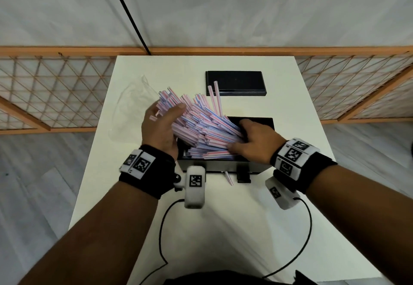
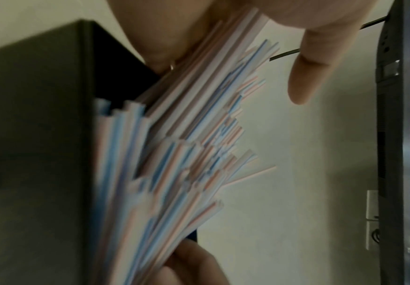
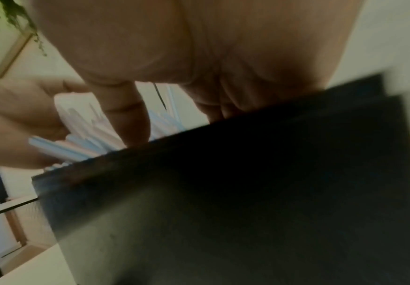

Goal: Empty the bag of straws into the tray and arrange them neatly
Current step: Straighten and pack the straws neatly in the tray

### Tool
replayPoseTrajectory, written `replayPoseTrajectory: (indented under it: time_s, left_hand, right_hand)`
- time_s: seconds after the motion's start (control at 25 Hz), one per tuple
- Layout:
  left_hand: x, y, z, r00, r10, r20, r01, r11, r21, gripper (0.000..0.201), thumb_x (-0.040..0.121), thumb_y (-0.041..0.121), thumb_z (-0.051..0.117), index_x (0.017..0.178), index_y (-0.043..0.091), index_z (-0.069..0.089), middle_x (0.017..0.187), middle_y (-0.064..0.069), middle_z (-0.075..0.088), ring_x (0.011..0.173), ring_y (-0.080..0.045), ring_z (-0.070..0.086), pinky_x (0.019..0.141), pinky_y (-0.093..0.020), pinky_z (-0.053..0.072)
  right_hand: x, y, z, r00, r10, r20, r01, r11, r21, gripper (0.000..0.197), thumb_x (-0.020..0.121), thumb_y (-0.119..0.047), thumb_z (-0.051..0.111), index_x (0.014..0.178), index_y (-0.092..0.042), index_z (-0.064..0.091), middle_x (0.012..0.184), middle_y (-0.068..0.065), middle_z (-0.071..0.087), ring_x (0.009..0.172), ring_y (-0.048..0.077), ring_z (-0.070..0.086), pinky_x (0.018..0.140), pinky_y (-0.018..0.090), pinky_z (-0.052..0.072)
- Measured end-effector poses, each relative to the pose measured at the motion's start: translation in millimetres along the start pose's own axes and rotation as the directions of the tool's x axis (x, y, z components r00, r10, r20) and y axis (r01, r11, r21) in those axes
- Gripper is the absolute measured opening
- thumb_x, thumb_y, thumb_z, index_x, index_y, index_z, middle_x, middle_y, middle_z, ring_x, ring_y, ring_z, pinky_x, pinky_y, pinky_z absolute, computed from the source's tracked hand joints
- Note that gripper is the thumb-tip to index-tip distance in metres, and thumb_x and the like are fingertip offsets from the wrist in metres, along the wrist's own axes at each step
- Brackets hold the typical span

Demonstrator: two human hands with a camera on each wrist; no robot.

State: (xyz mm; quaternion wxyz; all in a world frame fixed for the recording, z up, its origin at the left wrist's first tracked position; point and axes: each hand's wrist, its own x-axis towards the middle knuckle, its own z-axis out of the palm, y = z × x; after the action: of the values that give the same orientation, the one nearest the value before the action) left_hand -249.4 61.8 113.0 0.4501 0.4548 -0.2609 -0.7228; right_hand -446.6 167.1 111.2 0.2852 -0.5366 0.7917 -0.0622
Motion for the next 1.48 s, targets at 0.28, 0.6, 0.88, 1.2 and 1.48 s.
replayPoseTrajectory:
  time_s: [0.28, 0.6, 0.88, 1.2, 1.48]
  left_hand:
    - [25.0, 32.7, 9.9, 0.969, 0.019, 0.248, -0.072, 0.975, 0.208, 0.067, 0.073, 0.008, 0.084, 0.133, 0.022, 0.06, 0.12, -0.009, 0.07, 0.095, -0.022, 0.071, 0.063, -0.022, 0.056]
    - [19.6, 20.6, 30.3, 0.938, 0.161, 0.305, -0.253, 0.923, 0.291, 0.03, 0.068, -0.017, 0.075, 0.072, 0.009, 0.061, 0.08, -0.011, 0.073, 0.072, -0.023, 0.07, 0.07, -0.031, 0.057]
    - [4.6, 22.6, 13.3, 0.932, 0.322, 0.168, -0.347, 0.926, 0.15, 0.033, 0.057, -0.004, 0.081, 0.078, 0.018, 0.069, 0.09, -0.01, 0.073, 0.085, -0.027, 0.068, 0.077, -0.034, 0.056]
    - [10.2, -7.9, -7.0, 0.994, 0.009, -0.106, 0.003, 0.994, 0.113, 0.102, 0.056, 0.069, 0.087, 0.137, 0.013, 0.059, 0.131, -0.003, 0.069, 0.119, -0.024, 0.068, 0.102, -0.043, 0.054]
    - [11.0, -14.3, -15.3, 0.988, 0.039, -0.153, 0.036, 0.886, 0.461, 0.137, 0.034, 0.106, 0.057, 0.144, 0.024, 0.052, 0.138, -0.003, 0.065, 0.125, -0.028, 0.063, 0.109, -0.054, 0.047]
  right_hand:
    - [12.7, -15.9, 22.5, 0.999, -0.043, -0.004, 0.043, 0.995, 0.09, 0.072, 0.074, -0.047, 0.067, 0.138, -0.032, 0.039, 0.117, 0.005, 0.046, 0.113, 0.026, 0.053, 0.099, 0.037, 0.047]
    - [18.1, -29.3, 33.2, 0.983, -0.139, -0.122, 0.155, 0.979, 0.133, 0.074, 0.07, -0.061, 0.063, 0.135, -0.035, 0.04, 0.114, 0.005, 0.055, 0.108, 0.03, 0.056, 0.096, 0.044, 0.049]
    - [11.4, -20.6, 23.3, 0.952, -0.2, -0.233, 0.242, 0.955, 0.172, 0.062, 0.076, -0.042, 0.076, 0.13, -0.028, 0.049, 0.106, 0.004, 0.051, 0.102, 0.029, 0.054, 0.095, 0.037, 0.045]
    - [-0.9, 1.5, 8.1, 0.972, 0.022, -0.234, -0.018, 1.0, 0.02, 0.052, 0.074, -0.062, 0.074, 0.074, -0.018, 0.047, 0.074, -0.002, 0.053, 0.071, 0.019, 0.047, 0.056, 0.031, 0.031]
    - [-7.7, -2.4, 24.8, 0.978, -0.201, -0.05, 0.196, 0.977, -0.088, 0.046, 0.087, -0.065, 0.054, 0.078, -0.021, 0.06, 0.066, -0.005, 0.058, 0.065, 0.016, 0.054, 0.065, 0.028, 0.045]
